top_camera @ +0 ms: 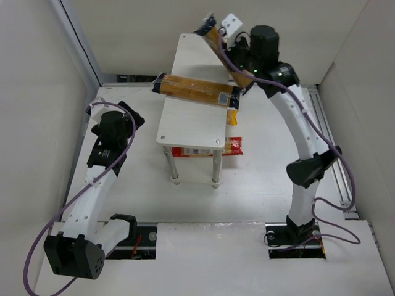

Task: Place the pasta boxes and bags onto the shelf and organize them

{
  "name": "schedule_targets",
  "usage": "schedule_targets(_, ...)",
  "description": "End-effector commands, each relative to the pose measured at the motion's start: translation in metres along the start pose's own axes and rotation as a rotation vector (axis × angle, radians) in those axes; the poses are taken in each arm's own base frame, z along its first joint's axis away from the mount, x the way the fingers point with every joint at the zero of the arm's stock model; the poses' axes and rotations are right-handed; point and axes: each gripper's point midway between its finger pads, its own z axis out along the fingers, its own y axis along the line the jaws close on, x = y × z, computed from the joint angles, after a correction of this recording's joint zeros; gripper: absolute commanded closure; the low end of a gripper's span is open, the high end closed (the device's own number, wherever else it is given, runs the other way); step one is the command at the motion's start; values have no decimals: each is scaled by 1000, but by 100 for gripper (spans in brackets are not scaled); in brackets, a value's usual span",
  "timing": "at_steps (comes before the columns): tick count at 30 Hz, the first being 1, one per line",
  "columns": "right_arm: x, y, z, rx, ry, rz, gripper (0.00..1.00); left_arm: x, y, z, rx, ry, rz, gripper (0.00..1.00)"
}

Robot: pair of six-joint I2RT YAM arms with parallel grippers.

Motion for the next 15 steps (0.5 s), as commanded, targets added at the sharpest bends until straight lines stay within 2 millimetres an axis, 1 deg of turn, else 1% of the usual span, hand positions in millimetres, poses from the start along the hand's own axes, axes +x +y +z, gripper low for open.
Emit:
schedule_targets(1, -93, -5, -7, 160, -248, -116, 100, -6, -6, 4, 34, -30, -6, 0)
schedule_targets(2, -99, -4, -5, 194, -257, -134, 100, -5, -6, 4, 34, -30, -6, 0)
schedule_targets(3, -111, 12, -6, 188, -283, -157, 100, -4, -7, 4, 42, -23, -6, 0)
schedule_targets(4, -118, 16, -1, 207, -304, -196, 100, -1, -5, 5, 37, -17, -3, 0)
schedule_targets(5, -114, 25, 8, 205, -290, -217, 100, -2, -6, 5, 42, -23, 5, 0)
schedule_targets(6, -116, 35, 10, 222, -283, -231, 100, 0, -5, 7, 37, -17, 8, 0)
schedule_targets(7, -114, 40, 16, 235, -273, -247, 100, 0, -5, 7, 37, -17, 8, 0)
schedule_targets(9, -108, 45, 23, 258, -245, -286, 100, 3, -5, 8, 46, -9, 19, 0)
schedule_targets(10, -109, 52, 26, 248, -249, -286, 100, 6, -3, 9, 41, -3, 22, 0)
schedule_targets(11, -100, 54, 35, 249, -227, -297, 100, 4, -5, 9, 48, -12, 18, 0)
schedule_targets(12, -100, 54, 35, 249, -226, -298, 100, 4, -5, 9, 48, -12, 18, 0)
schedule_targets(14, -89, 62, 48, 227, -207, -316, 100, 7, -3, 12, 42, -4, 32, 0)
schedule_targets(15, -87, 63, 48, 222, -198, -318, 100, 7, -3, 12, 42, -4, 32, 0)
